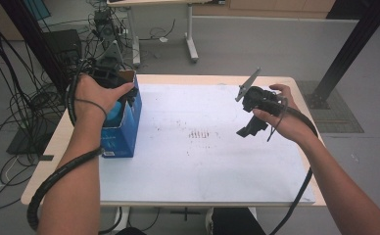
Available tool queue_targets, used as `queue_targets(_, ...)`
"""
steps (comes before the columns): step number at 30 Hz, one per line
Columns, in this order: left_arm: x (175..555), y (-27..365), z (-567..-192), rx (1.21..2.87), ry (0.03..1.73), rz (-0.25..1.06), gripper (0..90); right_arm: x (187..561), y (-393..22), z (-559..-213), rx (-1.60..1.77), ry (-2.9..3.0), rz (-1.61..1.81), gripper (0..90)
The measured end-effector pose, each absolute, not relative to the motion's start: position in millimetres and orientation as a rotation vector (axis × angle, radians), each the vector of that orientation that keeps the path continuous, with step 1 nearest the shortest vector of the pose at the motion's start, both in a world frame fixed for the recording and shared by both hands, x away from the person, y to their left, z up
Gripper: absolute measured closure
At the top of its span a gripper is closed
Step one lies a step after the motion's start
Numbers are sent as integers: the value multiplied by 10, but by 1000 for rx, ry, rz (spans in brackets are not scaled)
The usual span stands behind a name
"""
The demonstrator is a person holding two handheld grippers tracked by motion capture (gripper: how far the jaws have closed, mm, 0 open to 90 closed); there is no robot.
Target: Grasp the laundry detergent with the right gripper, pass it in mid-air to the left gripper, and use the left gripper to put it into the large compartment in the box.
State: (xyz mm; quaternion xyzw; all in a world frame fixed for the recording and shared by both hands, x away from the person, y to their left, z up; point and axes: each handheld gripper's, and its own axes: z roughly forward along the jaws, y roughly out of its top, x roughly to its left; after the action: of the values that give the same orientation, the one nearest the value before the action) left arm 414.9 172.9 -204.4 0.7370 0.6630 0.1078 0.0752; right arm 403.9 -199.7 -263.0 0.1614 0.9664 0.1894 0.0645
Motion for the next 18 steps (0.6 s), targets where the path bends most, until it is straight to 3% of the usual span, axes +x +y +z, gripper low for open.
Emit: queue_targets(18,4132,1062,-1964,2306,1765,324,82,4090,-2078,-2564,491,2919,521,56)
